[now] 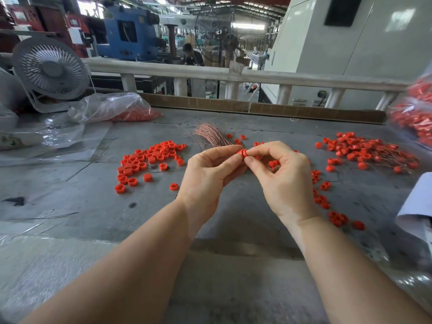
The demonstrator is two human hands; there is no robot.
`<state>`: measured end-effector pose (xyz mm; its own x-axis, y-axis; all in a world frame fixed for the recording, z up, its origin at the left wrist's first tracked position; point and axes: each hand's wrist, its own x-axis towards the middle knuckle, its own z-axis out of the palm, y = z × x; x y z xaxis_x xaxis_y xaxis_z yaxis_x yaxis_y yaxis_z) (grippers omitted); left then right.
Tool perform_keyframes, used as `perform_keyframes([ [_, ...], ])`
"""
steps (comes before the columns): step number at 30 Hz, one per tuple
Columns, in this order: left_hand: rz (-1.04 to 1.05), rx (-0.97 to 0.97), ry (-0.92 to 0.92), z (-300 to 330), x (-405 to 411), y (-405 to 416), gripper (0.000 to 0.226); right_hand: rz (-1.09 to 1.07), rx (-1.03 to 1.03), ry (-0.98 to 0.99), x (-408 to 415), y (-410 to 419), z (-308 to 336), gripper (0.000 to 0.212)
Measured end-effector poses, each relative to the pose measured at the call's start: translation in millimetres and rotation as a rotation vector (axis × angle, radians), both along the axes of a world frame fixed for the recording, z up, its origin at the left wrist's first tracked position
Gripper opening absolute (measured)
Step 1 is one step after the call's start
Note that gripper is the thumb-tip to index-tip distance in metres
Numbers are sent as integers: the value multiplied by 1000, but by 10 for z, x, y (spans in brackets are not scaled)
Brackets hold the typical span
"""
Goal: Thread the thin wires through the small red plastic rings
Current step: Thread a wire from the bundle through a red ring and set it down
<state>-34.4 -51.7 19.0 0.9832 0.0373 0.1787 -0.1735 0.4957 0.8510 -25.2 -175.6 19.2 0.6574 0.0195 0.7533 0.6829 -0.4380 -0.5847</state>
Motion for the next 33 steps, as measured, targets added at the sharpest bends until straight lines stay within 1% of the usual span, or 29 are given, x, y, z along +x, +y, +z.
perform_keyframes([
  [19, -17, 7, -8, -15, 6, -3, 15, 35, 39, -8, 32, -16, -18, 18],
  [24, -12, 6, -4, -21, 14, 3, 16, 42, 56, 7, 38, -17, -18, 17],
  [33, -14, 13, -9, -22, 12, 13, 16, 41, 38, -19, 41, -14, -21, 20],
])
